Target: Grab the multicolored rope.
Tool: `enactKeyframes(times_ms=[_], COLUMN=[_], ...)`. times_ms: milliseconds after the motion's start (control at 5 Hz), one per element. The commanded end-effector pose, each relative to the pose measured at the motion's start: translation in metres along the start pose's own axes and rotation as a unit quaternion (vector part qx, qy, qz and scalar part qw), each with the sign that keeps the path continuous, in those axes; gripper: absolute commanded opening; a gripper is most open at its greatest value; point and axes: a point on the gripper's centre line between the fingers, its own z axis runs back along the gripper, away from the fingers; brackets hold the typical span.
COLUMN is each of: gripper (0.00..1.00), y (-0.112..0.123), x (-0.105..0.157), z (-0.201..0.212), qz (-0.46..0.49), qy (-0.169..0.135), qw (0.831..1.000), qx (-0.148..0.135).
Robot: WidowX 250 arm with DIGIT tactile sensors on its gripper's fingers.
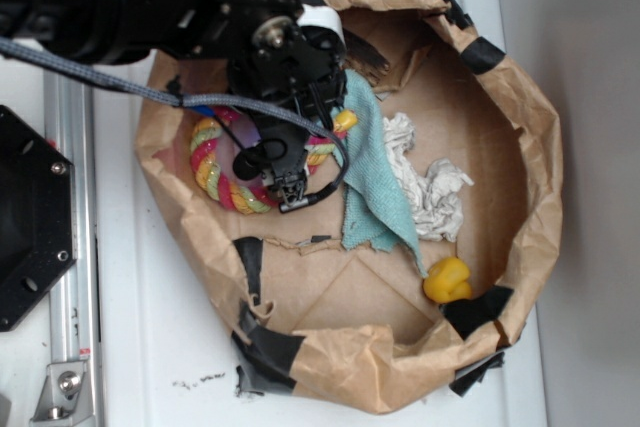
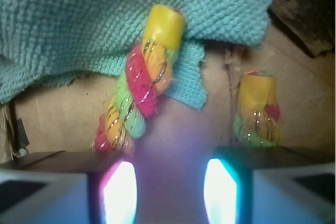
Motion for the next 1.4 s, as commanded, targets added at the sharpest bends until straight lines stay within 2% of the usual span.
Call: enactKeyframes(times_ms=[0, 200, 400, 600, 1000, 1200], gripper=[0.0, 1.0, 1.0, 1.0, 1.0, 0.63], y=[-0.021, -0.025, -0.022, -0.018, -0.017, -0.01], x=[-0.015, -0.007, 0.007, 0.019, 0.02, 0.013], z=[0.002, 0.012, 0.009, -0.003, -0.032, -0.022], qz=[-0.04, -0.025, -0.006, 0.008, -0.002, 0.007], qy=[0.009, -0.011, -0.028, -0.023, 0.004, -0.012], qw=[0.999, 1.0, 0.999, 0.999, 1.0, 1.0], qx=[-0.007, -0.015, -0.024, -0.026, -0.016, -0.023])
